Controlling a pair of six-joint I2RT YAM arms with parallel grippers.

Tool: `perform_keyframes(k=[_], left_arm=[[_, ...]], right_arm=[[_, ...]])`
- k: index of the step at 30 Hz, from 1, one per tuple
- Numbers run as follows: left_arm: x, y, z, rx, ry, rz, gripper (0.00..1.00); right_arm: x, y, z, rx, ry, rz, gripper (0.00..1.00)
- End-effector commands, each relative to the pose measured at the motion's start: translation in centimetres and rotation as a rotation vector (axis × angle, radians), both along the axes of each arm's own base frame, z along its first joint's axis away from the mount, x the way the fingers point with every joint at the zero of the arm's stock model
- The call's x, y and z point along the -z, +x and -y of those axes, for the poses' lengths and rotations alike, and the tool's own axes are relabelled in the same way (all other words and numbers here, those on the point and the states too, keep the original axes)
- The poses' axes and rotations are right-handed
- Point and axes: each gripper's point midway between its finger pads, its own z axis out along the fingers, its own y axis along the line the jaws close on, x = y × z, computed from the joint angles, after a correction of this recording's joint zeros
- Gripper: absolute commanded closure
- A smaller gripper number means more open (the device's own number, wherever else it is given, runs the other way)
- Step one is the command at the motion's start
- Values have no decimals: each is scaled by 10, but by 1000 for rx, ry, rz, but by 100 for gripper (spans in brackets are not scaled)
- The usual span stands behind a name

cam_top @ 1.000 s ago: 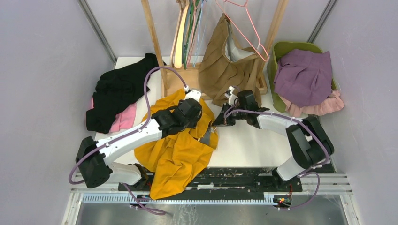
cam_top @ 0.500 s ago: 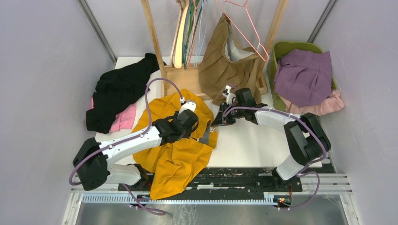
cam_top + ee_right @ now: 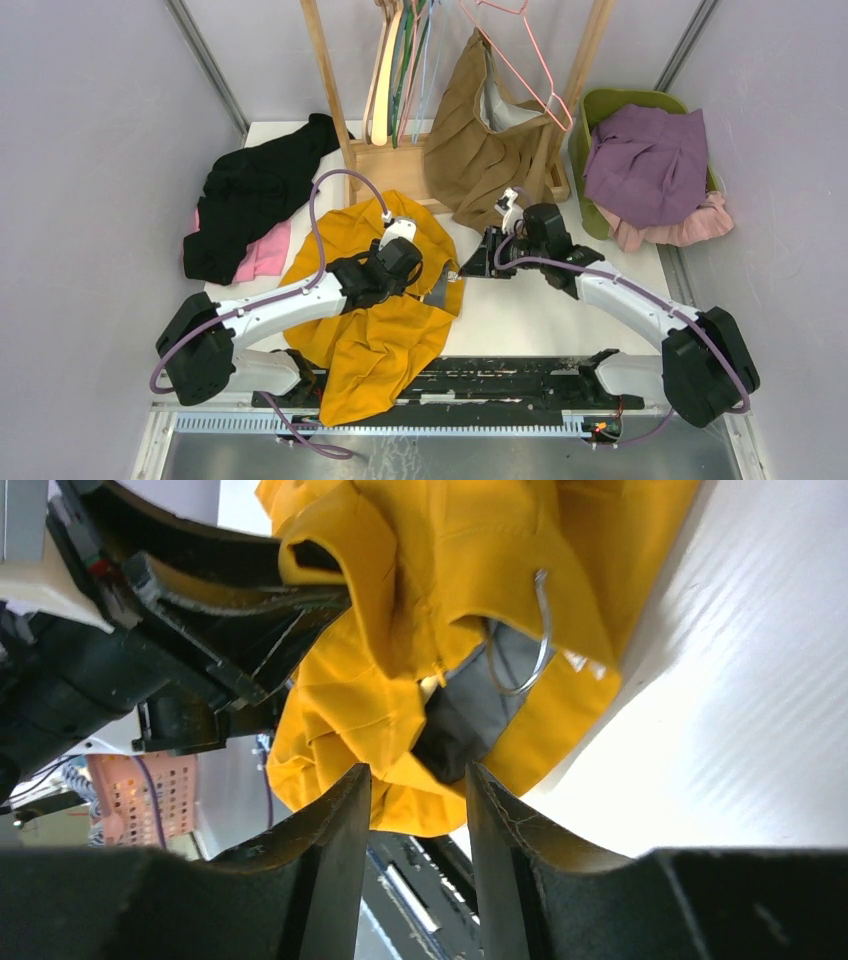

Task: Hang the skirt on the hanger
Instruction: Place the hanger at the clothesline.

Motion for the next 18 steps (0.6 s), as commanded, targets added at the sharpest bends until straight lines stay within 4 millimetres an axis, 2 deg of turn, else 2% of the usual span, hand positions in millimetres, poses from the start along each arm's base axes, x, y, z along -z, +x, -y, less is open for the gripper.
perform_keyframes(k=[1, 4, 7, 13, 18], left_arm=[[-4, 10, 3, -62, -55, 50, 49], [-2, 10, 4, -63, -59, 49, 49], [-2, 10, 4, -66, -63, 50, 49], [-5, 12, 5, -65, -75, 64, 49], [-4, 12, 5, -64, -81, 70, 48]], right_arm=[[-19, -11, -26, 32, 117, 24, 55], [-10, -23, -53, 55, 94, 54, 56], [2, -25, -71, 131, 99, 78, 56], [33, -21, -83, 232, 74, 67, 57], [55, -16, -85, 299, 19, 53, 58]])
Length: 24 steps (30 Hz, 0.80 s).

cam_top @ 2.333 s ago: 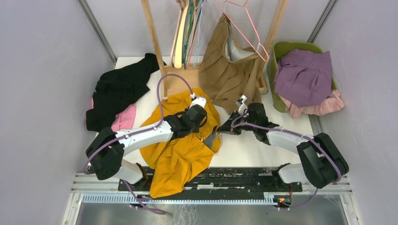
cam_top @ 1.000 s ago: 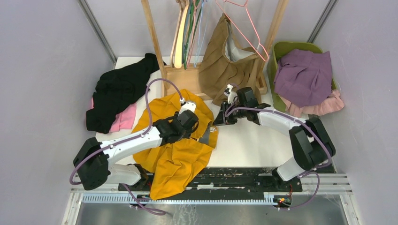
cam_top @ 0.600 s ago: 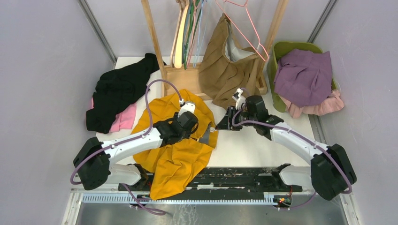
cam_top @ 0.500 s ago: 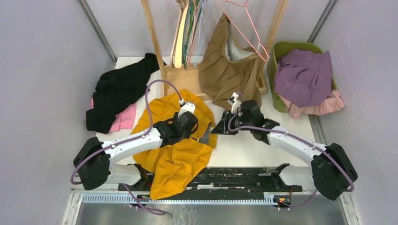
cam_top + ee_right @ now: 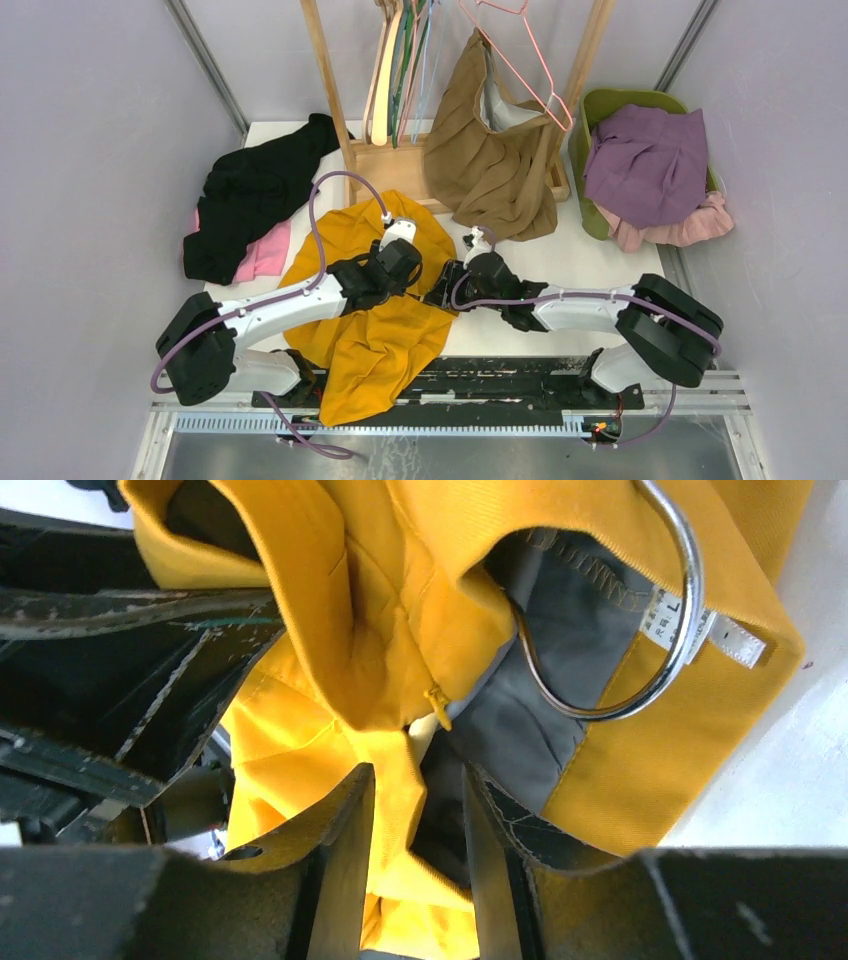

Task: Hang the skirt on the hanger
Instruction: Place the hanger at the clothesline.

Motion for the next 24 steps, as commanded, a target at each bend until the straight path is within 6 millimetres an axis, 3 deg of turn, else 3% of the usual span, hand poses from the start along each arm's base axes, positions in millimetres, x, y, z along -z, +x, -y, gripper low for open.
perform_keyframes(k=[1, 10, 19, 24], left_arm=[[-7, 9, 2, -61, -62, 53, 48], [-4, 7, 0, -57, -66, 54, 48], [0, 5, 0, -54, -73, 50, 48], [-1, 6, 0, -54, -74, 51, 48]], right_arm=[[-8, 23, -11, 125, 51, 61, 58], [4, 16, -34, 135, 100, 69, 57], [15, 15, -44, 144, 138, 71, 56], [27, 16, -47, 150, 147, 63, 65]])
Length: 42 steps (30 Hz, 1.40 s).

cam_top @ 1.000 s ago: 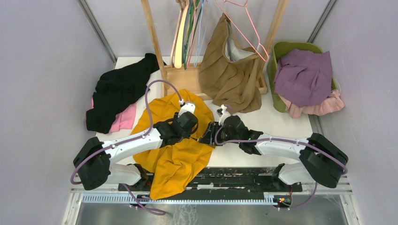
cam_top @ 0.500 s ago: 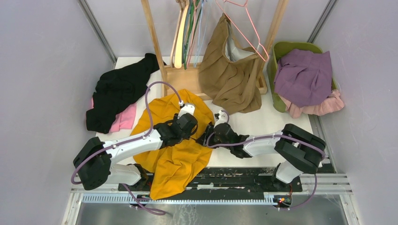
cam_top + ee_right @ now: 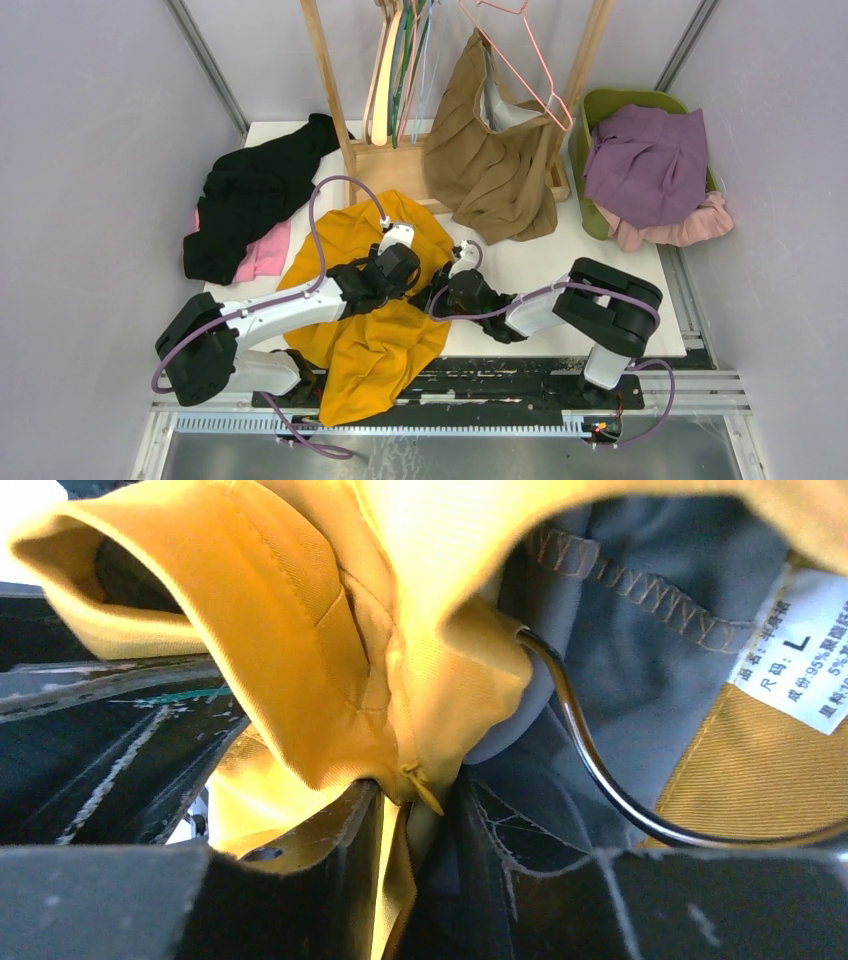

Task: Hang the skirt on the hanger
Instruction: Place the hanger at the clothesline.

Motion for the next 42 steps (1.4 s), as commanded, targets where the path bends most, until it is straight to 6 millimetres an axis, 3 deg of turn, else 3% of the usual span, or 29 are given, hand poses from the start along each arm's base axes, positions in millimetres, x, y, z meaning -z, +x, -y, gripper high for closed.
perform_keyframes(k=[1, 5, 8, 14, 19, 24, 31, 36, 42], left_arm=[[-12, 8, 4, -54, -76, 52, 48], [-15, 8, 4, -51, -81, 52, 48], [-21, 8, 6, -50, -94, 56, 48], [-60, 11, 9, -42, -153, 102, 48], [-103, 10, 11, -29, -226, 152, 47], [-133, 8, 11, -15, -269, 182, 47], [-157, 4, 9, -2, -319, 212, 47], [-170, 1, 9, 11, -352, 226, 47], [-182, -3, 2, 8, -365, 249, 48]], right_arm=[[-8, 7, -8, 29, 85, 33, 68], [-11, 7, -5, 36, 103, 59, 90], [-21, 5, -3, 2, 57, 85, 99], [-67, 1, 17, -64, -119, 156, 99], [-110, -6, 41, -125, -212, 200, 99], [-155, -13, 71, -206, -313, 257, 99], [-239, -17, 111, -274, -397, 364, 99], [-279, -17, 125, -304, -450, 414, 99], [-316, -2, 145, -213, -460, 470, 99]])
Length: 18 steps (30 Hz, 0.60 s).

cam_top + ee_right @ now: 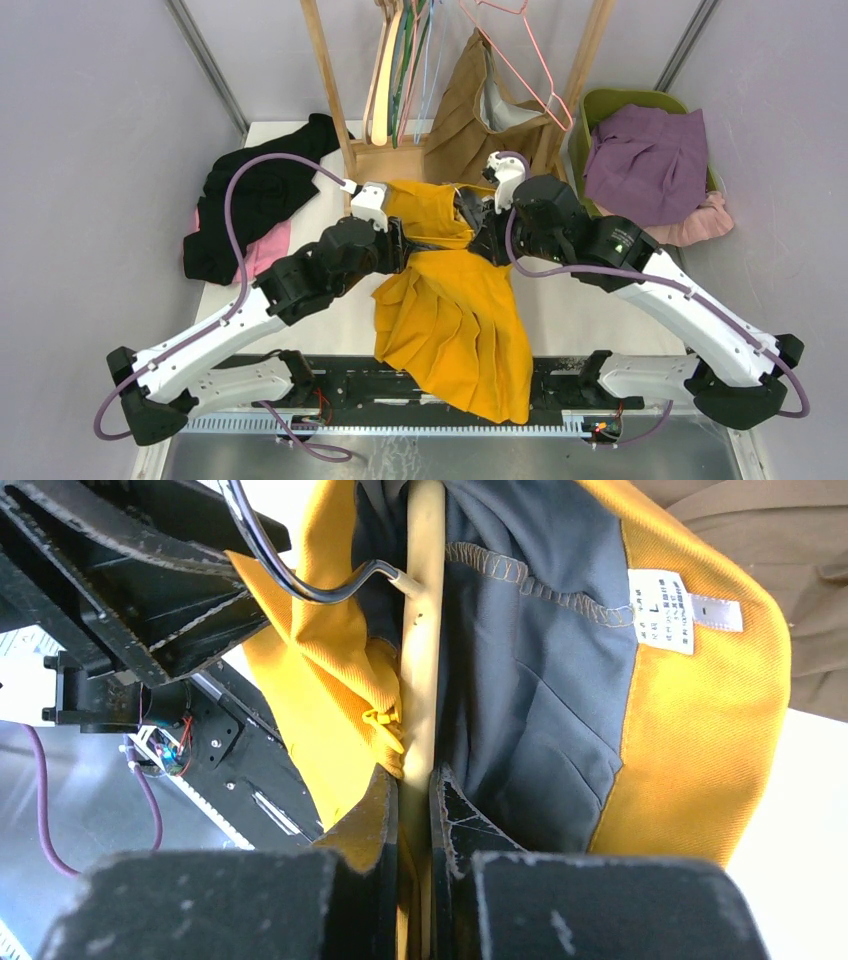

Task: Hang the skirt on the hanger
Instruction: Place the hanger at the clothesline.

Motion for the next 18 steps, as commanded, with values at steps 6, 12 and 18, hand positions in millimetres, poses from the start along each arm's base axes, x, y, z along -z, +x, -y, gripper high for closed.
perform_keyframes(k=[6, 12, 18], left_arm=[[-24, 0, -38, -118, 12, 45, 47], [-43, -6, -43, -107, -20, 61, 47], [-60, -10, -48, -100, -31, 82, 45]], right_arm=[[-85, 12, 55, 103, 28, 173, 99], [-114, 13, 73, 149, 31, 209, 99], [-133, 17, 79, 174, 41, 232, 99]])
